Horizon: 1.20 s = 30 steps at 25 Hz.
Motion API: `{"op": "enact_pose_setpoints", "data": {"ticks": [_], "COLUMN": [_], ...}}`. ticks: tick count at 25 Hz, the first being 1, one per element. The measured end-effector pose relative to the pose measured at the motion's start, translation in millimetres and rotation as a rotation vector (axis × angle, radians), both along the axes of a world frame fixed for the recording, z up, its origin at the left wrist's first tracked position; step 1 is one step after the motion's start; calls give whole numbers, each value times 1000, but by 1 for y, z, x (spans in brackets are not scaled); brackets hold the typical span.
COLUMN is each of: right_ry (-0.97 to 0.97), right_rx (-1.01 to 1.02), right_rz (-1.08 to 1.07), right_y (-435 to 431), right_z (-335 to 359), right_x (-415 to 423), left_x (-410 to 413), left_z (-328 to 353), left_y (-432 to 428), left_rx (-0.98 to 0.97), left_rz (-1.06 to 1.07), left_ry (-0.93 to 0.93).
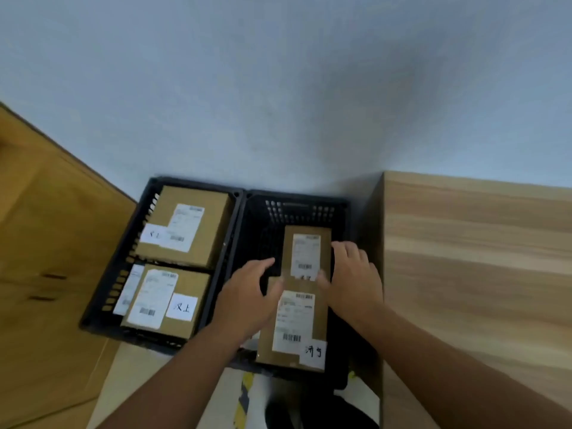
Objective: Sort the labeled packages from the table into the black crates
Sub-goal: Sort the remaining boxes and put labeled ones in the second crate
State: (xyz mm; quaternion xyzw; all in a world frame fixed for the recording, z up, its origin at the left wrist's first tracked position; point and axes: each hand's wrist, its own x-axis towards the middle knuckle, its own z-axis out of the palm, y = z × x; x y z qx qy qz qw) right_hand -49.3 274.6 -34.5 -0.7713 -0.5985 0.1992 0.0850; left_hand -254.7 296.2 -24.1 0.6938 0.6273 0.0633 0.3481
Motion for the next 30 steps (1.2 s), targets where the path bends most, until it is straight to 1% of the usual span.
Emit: {"op": "enact_pose_setpoints", "data": {"ticks": [3,7,10,13,18,21,25,27,30], "right_ry": [65,85,75,55,30,31,32,50,78], "right_rx": [147,257,312,337,417,440,428,403,379], "right_rz": [-10,-118,-234,-338,-495,-591,-651,-681,-711], "right_y": [-49,-131,-196,-258,-341,-397,-469,-502,-534], "right_z": [60,109,133,155,179,184,185,186,188], "right_x": [13,37,67,106,201,280,392,443,504], "left_x": [14,38,77,132,252,345,475,533,593], "left_z": [52,86,101,119,144,153,158,160,159], "left_y": [-42,-95,-135,-175,-237,-281,-345,-372,-393], "left_rx": [118,217,260,281,322,347,419,416,351], "left_rz": [5,-48,-98,-207,-391,-491,-628,-659,-631], "left_ry": [-85,-154,-201,-257,-309,-318,-278,-273,-272]}}
